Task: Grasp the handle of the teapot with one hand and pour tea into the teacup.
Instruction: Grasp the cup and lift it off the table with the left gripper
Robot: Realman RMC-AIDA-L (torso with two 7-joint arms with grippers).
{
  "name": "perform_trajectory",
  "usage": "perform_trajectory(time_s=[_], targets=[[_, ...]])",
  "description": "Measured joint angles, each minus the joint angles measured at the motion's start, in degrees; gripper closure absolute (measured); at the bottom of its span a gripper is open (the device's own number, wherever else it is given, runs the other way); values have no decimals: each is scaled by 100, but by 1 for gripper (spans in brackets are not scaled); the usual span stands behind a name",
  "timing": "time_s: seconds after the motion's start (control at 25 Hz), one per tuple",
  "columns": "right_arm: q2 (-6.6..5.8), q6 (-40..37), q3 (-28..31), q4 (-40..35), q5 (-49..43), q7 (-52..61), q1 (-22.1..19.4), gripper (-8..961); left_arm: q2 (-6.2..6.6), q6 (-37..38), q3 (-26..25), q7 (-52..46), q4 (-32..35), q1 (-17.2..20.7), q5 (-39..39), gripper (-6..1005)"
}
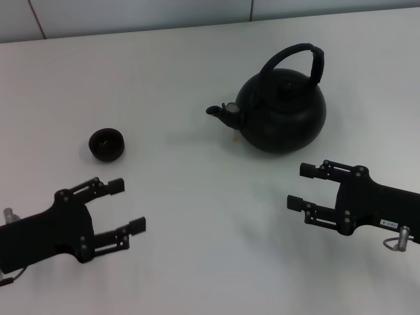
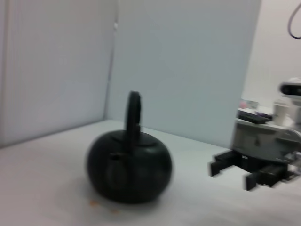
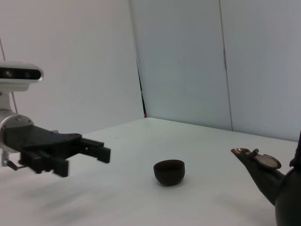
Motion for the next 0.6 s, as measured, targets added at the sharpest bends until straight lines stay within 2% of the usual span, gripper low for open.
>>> perform_trajectory(time_s=[0.08,0.12,0.16,0.2,0.24,0.28,0.4,0.48,0.6], targets=[[0,0,0,6,6,0,2,280,-14,-60,-110,22,-10,10,0,170],[0,0,0,6,6,0,2,280,-35,-215,-361,109,-71,35,-2,170],[0,0,0,8,9,0,2,280,-35,-215,-361,109,-71,35,-2,170],[0,-1,0,8,13,0,2,281,-41,-393,-708,329,-221,64,-7,170],[0,0,0,9,15,0,2,281,-41,-393,-708,329,-221,64,-7,170],[0,-1,0,9,20,0,2,281,-44,-738,-1394,861,-494,112,-13,170],[0,-1,0,13,25,0,2,281,-48,-966,-1684,1093,-622,121,-14,170],[0,-1,0,17,37,0,6,281,-49,-1310,-2055,1517,-854,124,-18,169],[0,0,0,18,38,0,13,281,-50,-1543,-2214,1901,-1046,122,-19,169]])
